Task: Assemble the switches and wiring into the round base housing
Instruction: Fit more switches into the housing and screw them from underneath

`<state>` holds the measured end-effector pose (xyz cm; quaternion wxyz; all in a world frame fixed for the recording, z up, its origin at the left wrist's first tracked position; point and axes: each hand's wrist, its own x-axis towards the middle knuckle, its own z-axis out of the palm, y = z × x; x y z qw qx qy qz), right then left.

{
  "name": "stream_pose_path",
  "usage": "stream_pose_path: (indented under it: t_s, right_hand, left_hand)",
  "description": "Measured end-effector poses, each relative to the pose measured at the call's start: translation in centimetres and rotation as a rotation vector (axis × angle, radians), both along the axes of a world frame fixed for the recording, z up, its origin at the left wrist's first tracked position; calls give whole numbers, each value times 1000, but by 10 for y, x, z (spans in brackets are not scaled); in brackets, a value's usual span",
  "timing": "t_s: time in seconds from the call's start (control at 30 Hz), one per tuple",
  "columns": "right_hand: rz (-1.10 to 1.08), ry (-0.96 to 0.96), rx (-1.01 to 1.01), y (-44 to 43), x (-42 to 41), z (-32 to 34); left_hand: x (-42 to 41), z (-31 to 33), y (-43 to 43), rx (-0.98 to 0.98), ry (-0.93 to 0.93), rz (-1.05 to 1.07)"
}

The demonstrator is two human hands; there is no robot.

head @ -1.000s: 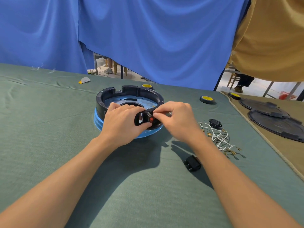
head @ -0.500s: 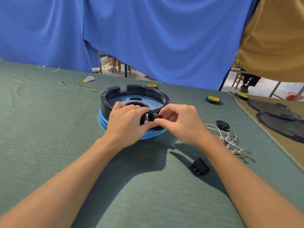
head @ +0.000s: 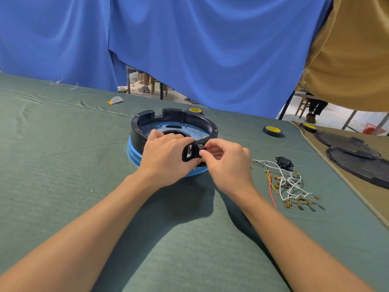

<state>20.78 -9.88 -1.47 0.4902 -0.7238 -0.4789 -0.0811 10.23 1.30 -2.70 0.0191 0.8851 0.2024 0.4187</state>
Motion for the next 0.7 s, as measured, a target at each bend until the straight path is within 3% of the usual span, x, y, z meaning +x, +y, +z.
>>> stream_pose_path:
  t_s: [0.47, 0.7]
  right_hand:
    - [30, 25, -13, 4, 6, -6]
    - [49, -153, -82, 3, 30, 14]
  left_hand:
    - [4, 0, -2, 21, -19, 43]
    - [4, 0, 0, 15, -17, 40]
